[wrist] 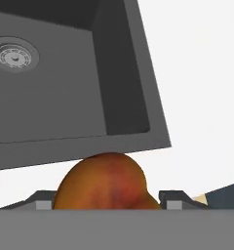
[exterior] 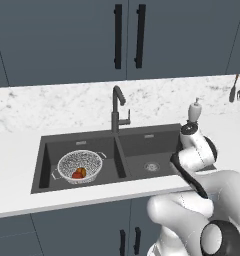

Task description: Put the colander in the sink, put the peach, peach, apple in the colander, and turn on the sink faucet and pour water over the colander.

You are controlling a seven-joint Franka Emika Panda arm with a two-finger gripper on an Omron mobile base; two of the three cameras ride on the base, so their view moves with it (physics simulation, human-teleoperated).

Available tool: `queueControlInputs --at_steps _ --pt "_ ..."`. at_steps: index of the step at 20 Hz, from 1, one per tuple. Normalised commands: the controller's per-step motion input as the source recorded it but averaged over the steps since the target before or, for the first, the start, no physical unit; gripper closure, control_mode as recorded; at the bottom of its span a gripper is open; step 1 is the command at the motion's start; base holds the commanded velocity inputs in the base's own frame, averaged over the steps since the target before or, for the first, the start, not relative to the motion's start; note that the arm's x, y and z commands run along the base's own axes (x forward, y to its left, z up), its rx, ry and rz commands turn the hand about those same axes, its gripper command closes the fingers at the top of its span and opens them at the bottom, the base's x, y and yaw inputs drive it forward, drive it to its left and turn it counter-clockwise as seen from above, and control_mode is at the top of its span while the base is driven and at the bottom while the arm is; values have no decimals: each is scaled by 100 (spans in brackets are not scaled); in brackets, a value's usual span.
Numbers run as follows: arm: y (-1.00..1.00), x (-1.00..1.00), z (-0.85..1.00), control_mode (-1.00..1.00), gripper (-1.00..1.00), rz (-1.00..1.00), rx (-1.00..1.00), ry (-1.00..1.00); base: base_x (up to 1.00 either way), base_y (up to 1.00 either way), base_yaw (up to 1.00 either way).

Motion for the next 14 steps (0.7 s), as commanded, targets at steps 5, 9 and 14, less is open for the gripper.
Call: queueControlInputs --at_steps 5,9,14 --pt "99 0 17 -100 100 5 -17 -3 0 0 0" --pt "85 -3 31 -100 100 4 0 0 0 0 0" --pt "78 -21 29 -100 100 0 10 7 0 0 0"
